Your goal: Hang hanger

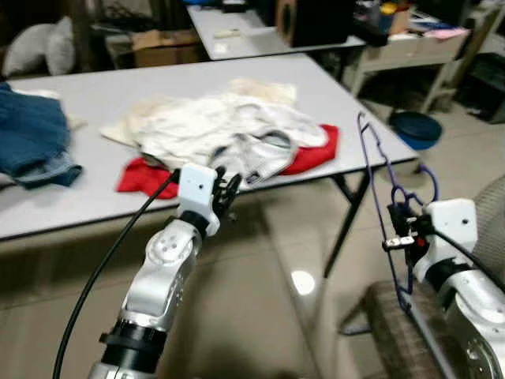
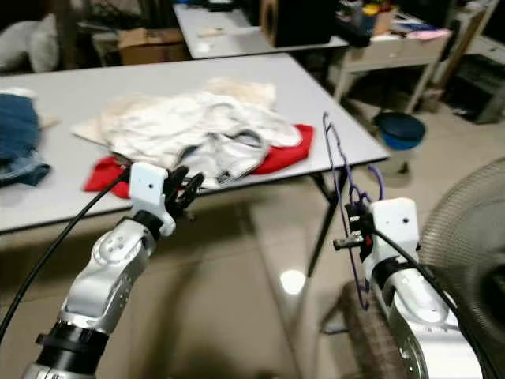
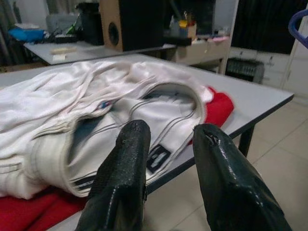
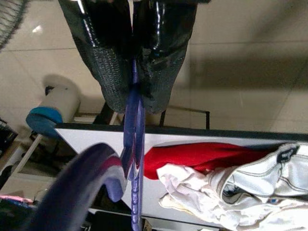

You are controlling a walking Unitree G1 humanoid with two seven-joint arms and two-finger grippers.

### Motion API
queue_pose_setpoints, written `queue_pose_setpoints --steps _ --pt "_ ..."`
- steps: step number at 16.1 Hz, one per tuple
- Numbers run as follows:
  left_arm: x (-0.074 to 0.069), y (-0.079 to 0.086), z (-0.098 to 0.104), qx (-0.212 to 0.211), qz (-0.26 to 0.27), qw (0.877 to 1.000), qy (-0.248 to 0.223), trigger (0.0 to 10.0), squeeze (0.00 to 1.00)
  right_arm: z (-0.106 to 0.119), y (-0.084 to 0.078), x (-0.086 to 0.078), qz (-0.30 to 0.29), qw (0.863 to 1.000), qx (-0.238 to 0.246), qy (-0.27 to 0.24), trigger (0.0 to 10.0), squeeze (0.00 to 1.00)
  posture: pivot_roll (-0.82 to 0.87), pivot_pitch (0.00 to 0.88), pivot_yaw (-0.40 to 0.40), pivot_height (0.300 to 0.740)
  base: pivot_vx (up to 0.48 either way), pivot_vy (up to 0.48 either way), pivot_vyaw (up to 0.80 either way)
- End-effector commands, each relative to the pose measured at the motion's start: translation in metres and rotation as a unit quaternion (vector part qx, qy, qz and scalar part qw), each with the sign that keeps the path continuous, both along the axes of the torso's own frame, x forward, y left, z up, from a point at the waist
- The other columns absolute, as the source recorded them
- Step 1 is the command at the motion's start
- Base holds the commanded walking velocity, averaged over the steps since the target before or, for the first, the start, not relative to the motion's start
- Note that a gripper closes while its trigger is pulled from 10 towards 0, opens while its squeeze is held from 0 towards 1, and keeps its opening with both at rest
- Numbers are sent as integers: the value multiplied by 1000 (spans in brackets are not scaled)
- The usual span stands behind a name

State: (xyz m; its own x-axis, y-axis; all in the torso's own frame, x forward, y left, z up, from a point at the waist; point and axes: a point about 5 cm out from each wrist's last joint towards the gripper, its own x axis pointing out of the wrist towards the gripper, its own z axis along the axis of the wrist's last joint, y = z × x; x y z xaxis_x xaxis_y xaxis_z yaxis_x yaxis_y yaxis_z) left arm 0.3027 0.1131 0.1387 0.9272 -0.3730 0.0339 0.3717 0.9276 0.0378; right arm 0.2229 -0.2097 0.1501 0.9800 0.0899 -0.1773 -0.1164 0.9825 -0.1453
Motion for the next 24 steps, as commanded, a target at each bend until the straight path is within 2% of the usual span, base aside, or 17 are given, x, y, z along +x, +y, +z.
queue_pose_setpoints --steps 1,3,5,6,7,8,11,16,19,22,23,24 --pt "-2 7 -1 -6 17 1000 3 10000 0 2 5 0 13 1000 -9 -5 10000 0 -206 50 -3 740 0 0 0" --pt "-4 1 -7 -6 -2 1000 10 10000 0 1 5 1 7 999 -28 -22 10000 0 -204 58 21 740 0 0 0" --pt "-5 -5 -12 -45 -13 999 22 10000 0 4 7 0 9 999 -43 -33 10000 0 -204 59 41 740 167 0 0" --pt "-3 -6 -9 -57 -9 998 18 10000 208 6 7 0 8 999 -33 -37 10000 0 -204 63 47 740 386 0 0" --pt "2 -6 -4 -65 6 998 11 10000 941 9 8 2 10 999 -24 -47 10000 0 -200 59 52 740 428 0 0" --pt "6 -3 -1 -63 15 998 4 10000 1000 8 13 4 18 998 -23 -52 10000 0 -191 52 60 740 420 0 0" --pt "11 3 -1 -42 26 999 -4 10000 1000 3 19 7 22 998 -33 -56 10000 0 -182 31 61 740 420 0 0" --pt "16 30 4 -15 92 995 -31 10000 1000 1 26 15 55 996 -31 -65 10000 0 -157 0 39 740 413 0 0" --pt "17 35 4 -14 86 996 -32 10000 1000 1 34 19 68 995 -27 -73 10000 0 -144 0 46 740 417 0 0" --pt "21 30 6 -1 59 998 -31 10000 1000 1 37 20 71 994 -23 -77 10000 0 -141 0 57 740 415 0 0" --pt "26 27 4 33 34 999 -25 10000 843 0 37 18 76 994 -22 -78 10000 0 -139 0 63 740 0 0 0" --pt "27 27 4 47 22 998 -28 10000 820 1 38 17 80 994 -22 -77 10000 0 -138 0 65 740 0 0 0"
